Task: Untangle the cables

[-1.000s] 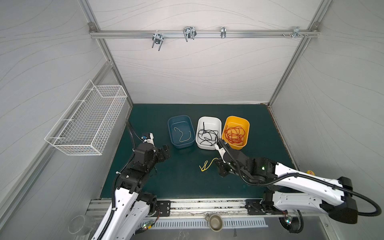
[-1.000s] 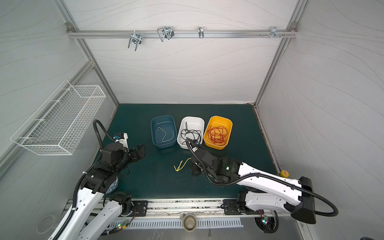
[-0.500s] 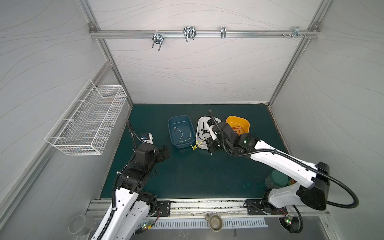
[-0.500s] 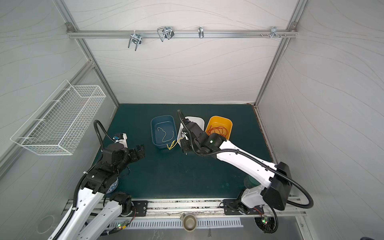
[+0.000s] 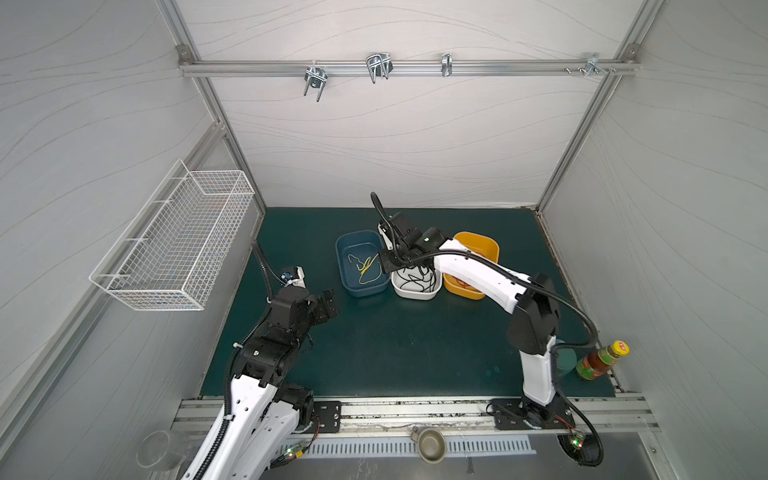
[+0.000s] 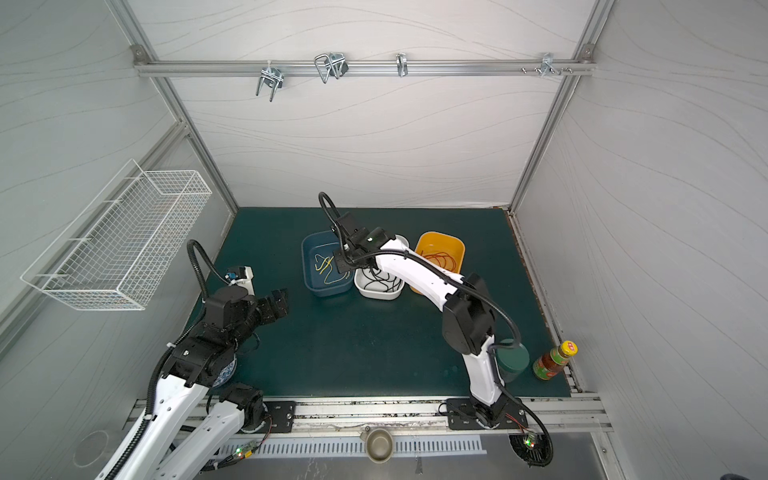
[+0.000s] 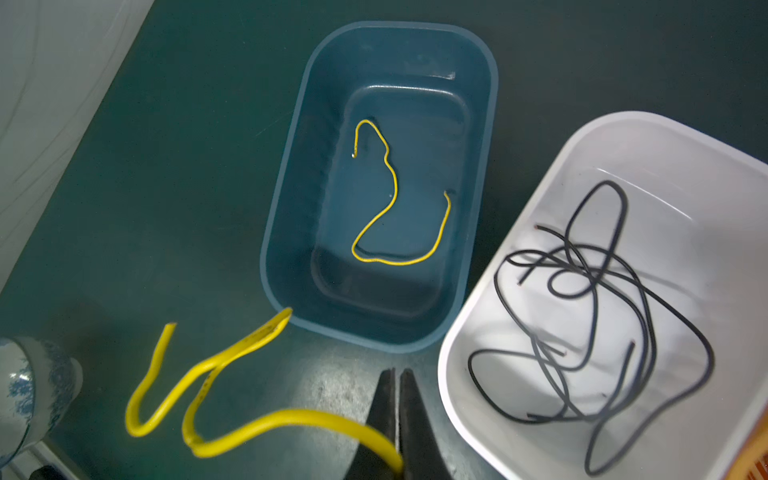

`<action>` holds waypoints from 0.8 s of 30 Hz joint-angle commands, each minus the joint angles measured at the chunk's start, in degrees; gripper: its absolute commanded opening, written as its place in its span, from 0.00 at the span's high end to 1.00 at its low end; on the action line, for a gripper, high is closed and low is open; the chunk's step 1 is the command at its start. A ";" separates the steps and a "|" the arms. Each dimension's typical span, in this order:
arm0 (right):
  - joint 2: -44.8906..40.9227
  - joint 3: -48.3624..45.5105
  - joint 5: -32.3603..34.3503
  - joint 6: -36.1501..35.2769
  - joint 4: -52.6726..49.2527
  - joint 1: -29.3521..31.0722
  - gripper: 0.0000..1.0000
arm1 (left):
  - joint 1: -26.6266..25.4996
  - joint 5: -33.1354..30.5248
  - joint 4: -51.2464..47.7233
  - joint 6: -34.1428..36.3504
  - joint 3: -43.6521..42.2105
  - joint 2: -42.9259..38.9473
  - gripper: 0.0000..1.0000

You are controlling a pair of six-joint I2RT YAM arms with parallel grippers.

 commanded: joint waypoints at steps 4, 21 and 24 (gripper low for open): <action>11.29 13.46 1.31 -0.67 -6.96 -1.82 1.00 | -0.23 -1.40 2.05 -0.36 1.18 -0.01 0.00; 24.29 23.77 -4.38 -0.68 -6.18 -2.22 0.98 | -0.20 -1.27 2.29 -1.02 1.25 0.07 0.00; 24.96 23.94 -5.39 -0.93 -5.62 -2.27 0.95 | -0.20 -1.02 2.31 -1.01 1.15 0.17 0.00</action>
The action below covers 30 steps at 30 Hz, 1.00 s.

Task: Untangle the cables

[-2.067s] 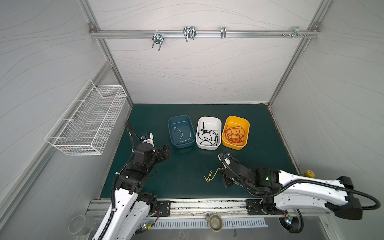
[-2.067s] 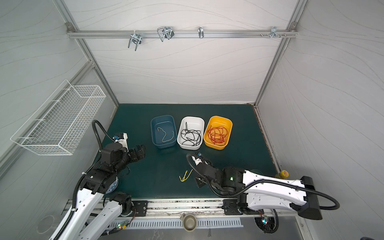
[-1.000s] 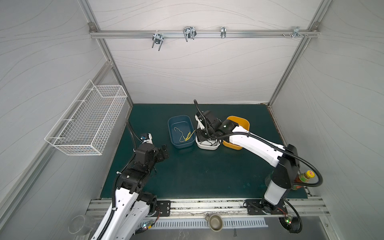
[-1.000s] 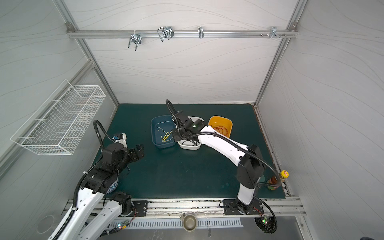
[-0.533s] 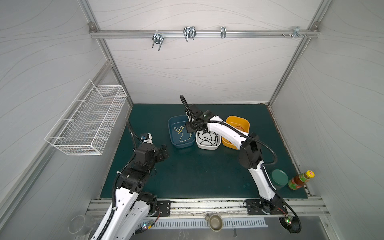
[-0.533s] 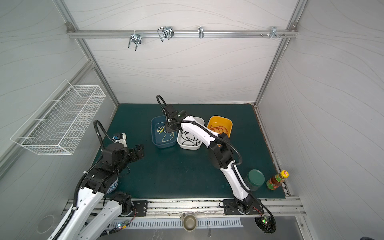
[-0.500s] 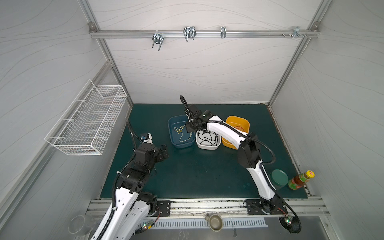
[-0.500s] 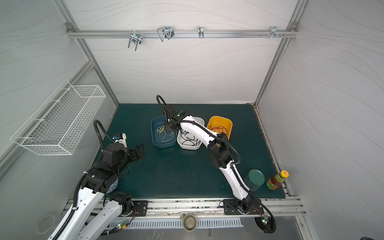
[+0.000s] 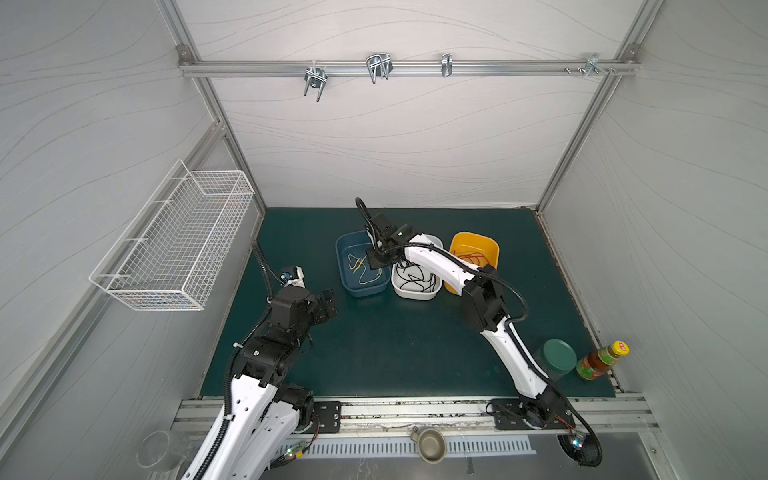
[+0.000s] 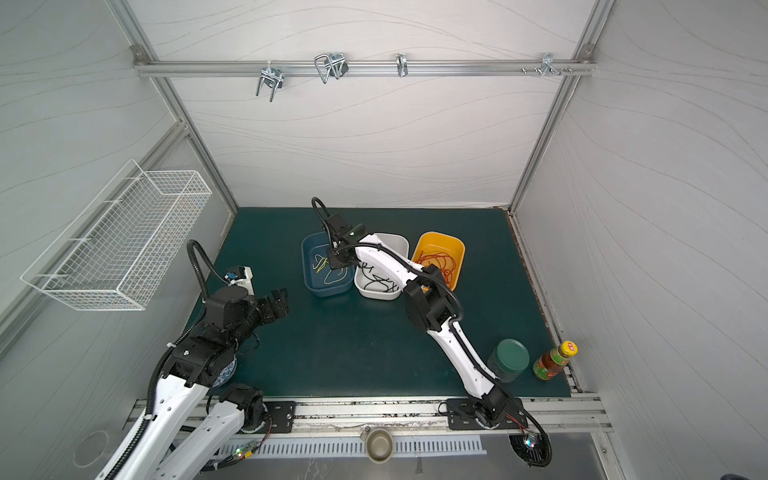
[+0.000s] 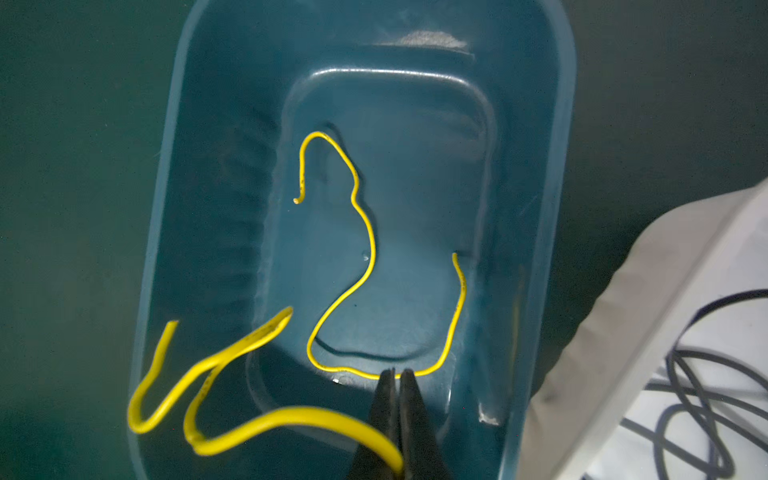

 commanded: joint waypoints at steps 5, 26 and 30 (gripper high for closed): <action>2.14 1.93 -1.99 -1.02 -0.22 -0.04 0.90 | -0.25 -0.05 2.35 -0.39 1.14 0.54 0.00; -6.05 6.24 0.09 -5.15 0.20 0.59 0.54 | -0.20 -0.08 2.33 -0.49 1.14 0.81 0.00; -8.40 8.39 0.07 -6.09 -0.45 0.99 0.49 | -0.20 -0.15 2.20 -0.48 1.21 1.05 0.00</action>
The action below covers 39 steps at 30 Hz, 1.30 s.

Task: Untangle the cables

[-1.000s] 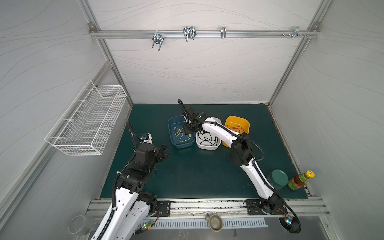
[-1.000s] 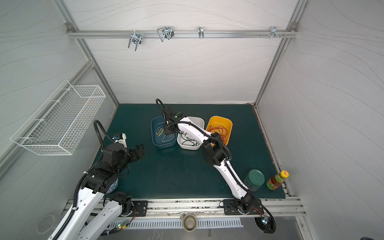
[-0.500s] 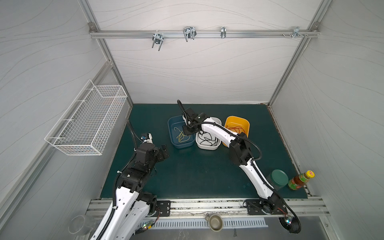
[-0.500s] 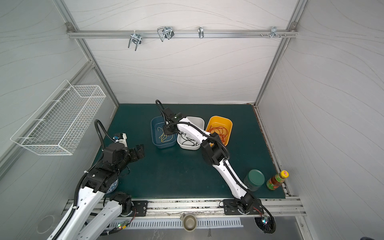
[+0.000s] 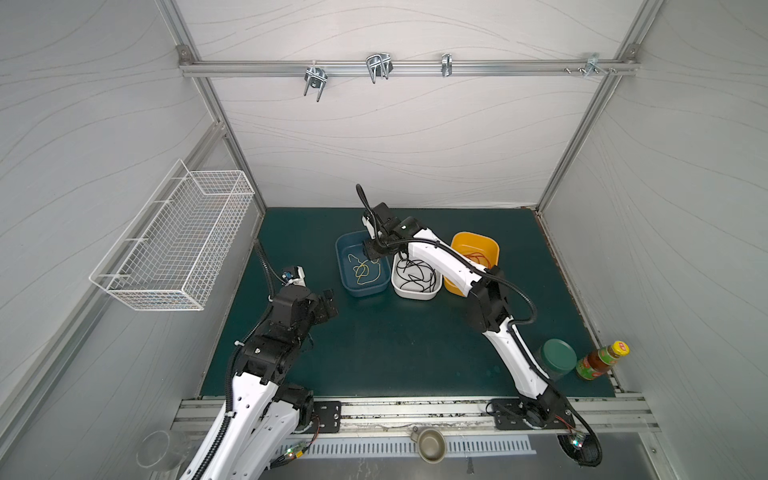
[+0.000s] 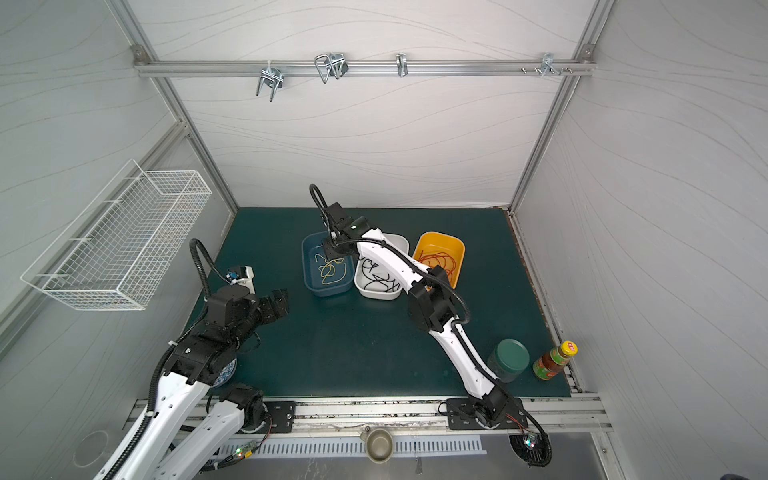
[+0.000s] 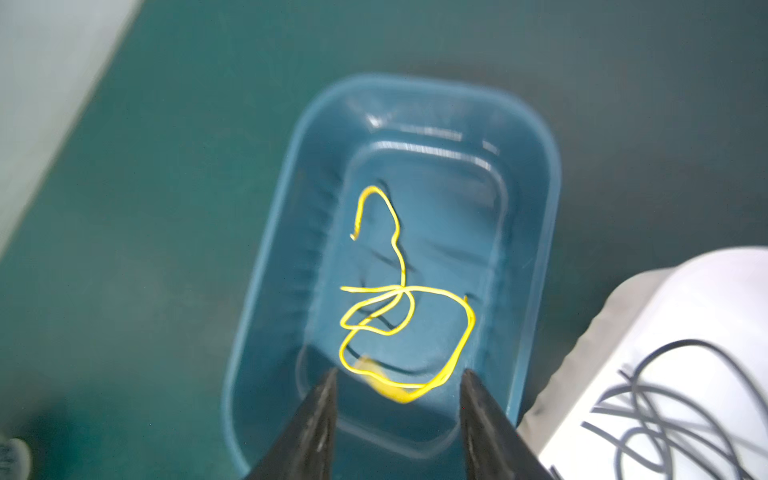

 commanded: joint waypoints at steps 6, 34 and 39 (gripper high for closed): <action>-9.82 6.10 1.98 -5.68 -0.55 2.60 0.41 | -0.20 -0.32 2.12 -0.55 1.19 0.39 0.00; -74.54 -61.19 18.12 -11.35 14.60 3.99 0.01 | -0.23 4.70 -3.73 -3.98 8.49 5.84 0.00; -84.54 -75.66 19.07 -8.26 15.55 1.23 0.01 | -0.20 5.60 -6.08 -4.67 10.83 6.71 0.00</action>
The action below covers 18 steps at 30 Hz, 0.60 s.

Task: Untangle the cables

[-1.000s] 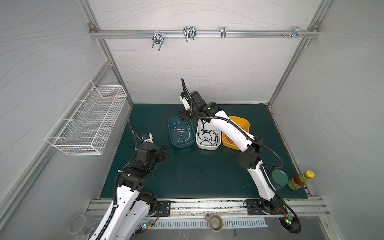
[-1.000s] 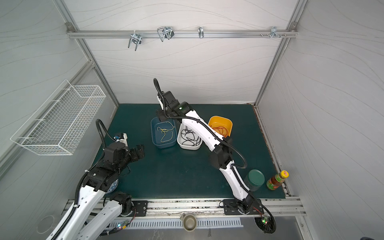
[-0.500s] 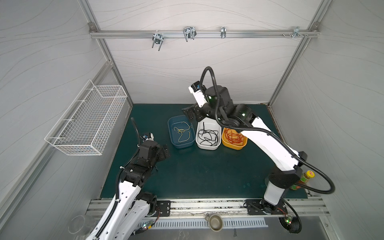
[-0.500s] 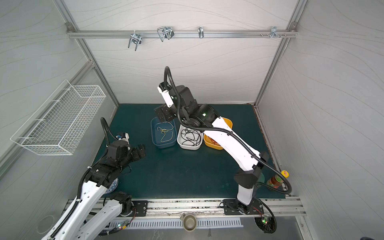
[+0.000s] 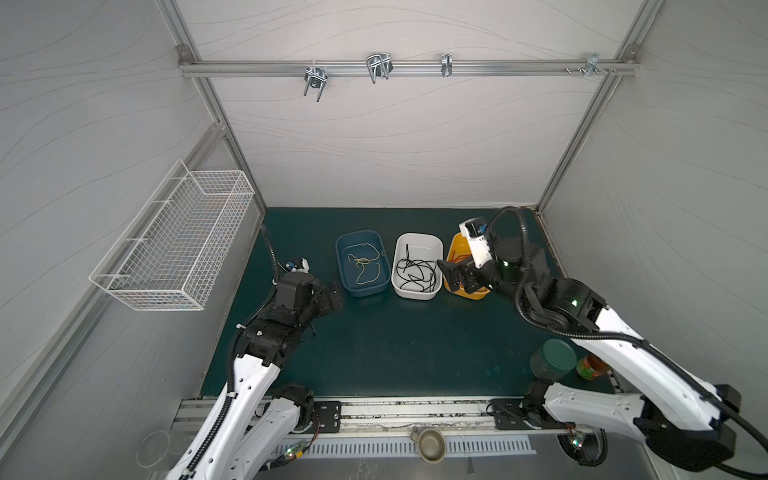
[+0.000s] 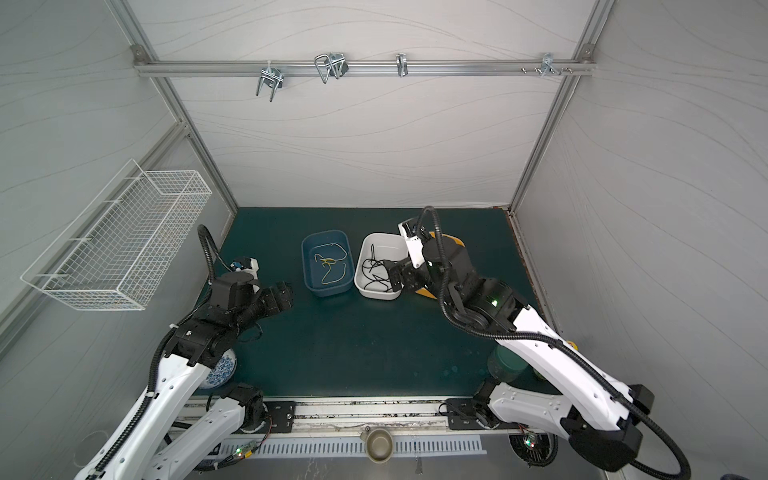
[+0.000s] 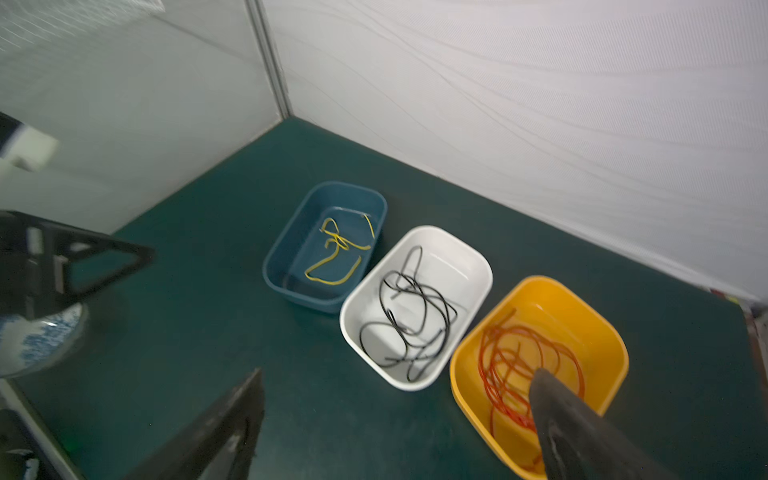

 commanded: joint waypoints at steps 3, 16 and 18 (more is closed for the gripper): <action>-9.27 -12.78 4.58 1.84 2.73 -1.74 0.01 | -0.12 -1.52 2.27 -1.05 0.36 -1.34 0.00; -25.42 -35.69 12.88 4.32 12.90 -5.20 0.01 | -0.12 -15.37 24.13 9.84 -13.73 -4.09 0.00; -25.14 -35.65 12.98 5.36 11.93 -5.23 0.01 | -0.12 -17.14 27.20 11.16 -14.36 -2.84 0.00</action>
